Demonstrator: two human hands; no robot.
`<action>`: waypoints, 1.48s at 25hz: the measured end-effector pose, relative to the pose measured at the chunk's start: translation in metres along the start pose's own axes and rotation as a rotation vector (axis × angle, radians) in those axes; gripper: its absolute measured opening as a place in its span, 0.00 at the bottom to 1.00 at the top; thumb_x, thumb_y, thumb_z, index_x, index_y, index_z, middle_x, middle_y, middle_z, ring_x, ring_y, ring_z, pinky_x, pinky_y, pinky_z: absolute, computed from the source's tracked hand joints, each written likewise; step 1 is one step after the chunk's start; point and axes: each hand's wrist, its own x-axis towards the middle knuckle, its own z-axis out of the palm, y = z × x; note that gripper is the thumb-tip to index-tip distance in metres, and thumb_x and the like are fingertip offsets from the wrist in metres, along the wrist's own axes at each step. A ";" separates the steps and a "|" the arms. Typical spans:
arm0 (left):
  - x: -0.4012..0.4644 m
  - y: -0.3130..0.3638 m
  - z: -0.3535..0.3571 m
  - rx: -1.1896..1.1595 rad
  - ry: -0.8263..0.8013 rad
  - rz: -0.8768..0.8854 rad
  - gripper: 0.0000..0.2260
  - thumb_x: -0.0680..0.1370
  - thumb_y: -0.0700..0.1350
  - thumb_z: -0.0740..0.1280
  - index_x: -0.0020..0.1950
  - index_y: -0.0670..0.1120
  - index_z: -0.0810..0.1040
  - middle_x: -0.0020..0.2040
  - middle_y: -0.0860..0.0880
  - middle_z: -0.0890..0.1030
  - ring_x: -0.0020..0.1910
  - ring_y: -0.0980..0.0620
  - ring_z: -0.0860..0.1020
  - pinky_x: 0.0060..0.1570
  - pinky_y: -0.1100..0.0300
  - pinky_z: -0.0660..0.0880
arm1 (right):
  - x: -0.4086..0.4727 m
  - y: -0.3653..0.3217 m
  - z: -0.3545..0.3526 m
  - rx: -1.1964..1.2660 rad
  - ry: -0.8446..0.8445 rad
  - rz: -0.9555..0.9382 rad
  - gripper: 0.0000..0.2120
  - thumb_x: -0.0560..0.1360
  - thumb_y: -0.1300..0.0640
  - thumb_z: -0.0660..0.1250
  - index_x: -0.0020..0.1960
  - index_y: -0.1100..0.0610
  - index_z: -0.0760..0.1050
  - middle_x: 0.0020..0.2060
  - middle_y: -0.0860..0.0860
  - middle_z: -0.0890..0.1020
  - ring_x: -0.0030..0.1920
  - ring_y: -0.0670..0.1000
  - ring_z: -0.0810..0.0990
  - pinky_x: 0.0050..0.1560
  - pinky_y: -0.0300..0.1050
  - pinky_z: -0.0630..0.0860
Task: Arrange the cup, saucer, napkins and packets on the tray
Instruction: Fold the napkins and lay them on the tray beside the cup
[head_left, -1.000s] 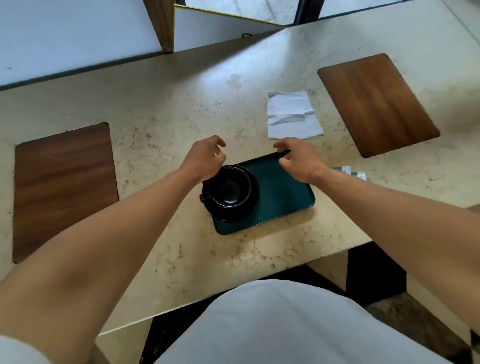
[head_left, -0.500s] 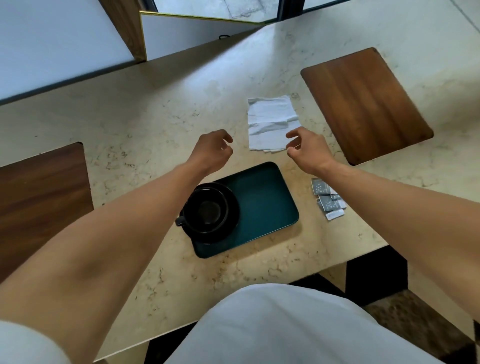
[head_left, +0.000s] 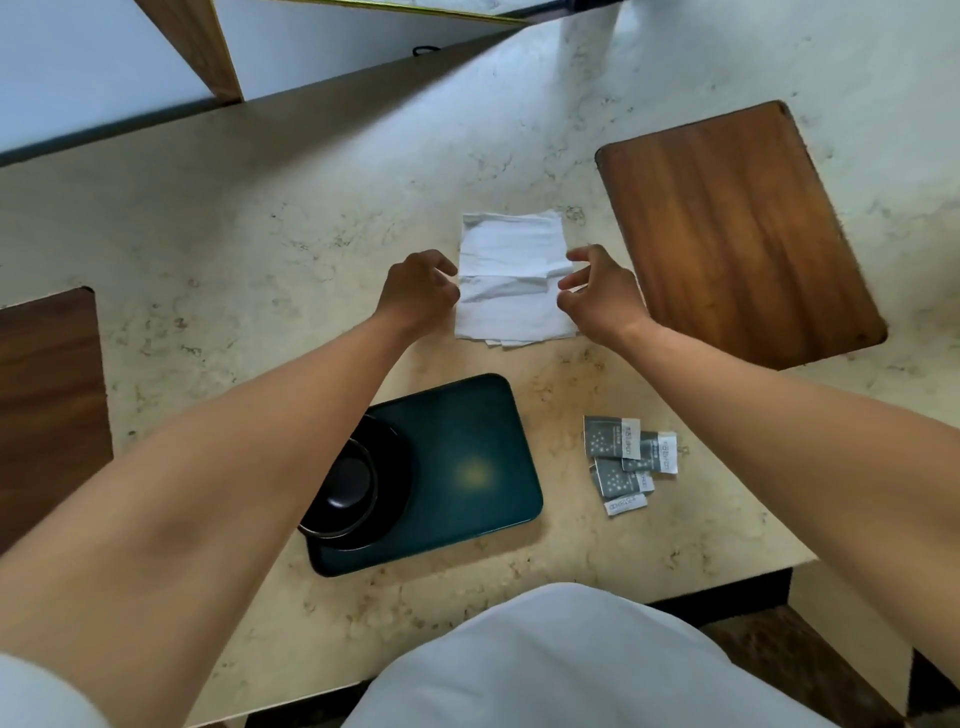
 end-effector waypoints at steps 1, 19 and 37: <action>0.005 0.001 0.003 0.003 0.007 -0.006 0.13 0.75 0.40 0.64 0.58 0.45 0.81 0.45 0.53 0.80 0.48 0.52 0.77 0.46 0.62 0.70 | 0.005 0.001 0.001 0.017 -0.010 0.013 0.26 0.76 0.59 0.67 0.73 0.53 0.67 0.52 0.48 0.81 0.50 0.50 0.81 0.48 0.46 0.81; 0.038 -0.002 0.019 0.120 0.065 0.171 0.07 0.75 0.36 0.70 0.50 0.43 0.85 0.44 0.46 0.82 0.42 0.51 0.76 0.44 0.64 0.69 | 0.038 0.007 0.024 -0.113 0.044 -0.196 0.10 0.75 0.60 0.72 0.56 0.55 0.80 0.44 0.48 0.83 0.43 0.46 0.81 0.49 0.37 0.77; 0.029 0.001 0.008 0.129 0.053 0.215 0.02 0.76 0.38 0.70 0.46 0.41 0.82 0.45 0.48 0.74 0.43 0.51 0.73 0.38 0.72 0.63 | 0.033 -0.003 0.013 -0.104 0.112 -0.258 0.03 0.76 0.60 0.69 0.47 0.55 0.82 0.43 0.48 0.84 0.44 0.48 0.81 0.52 0.45 0.80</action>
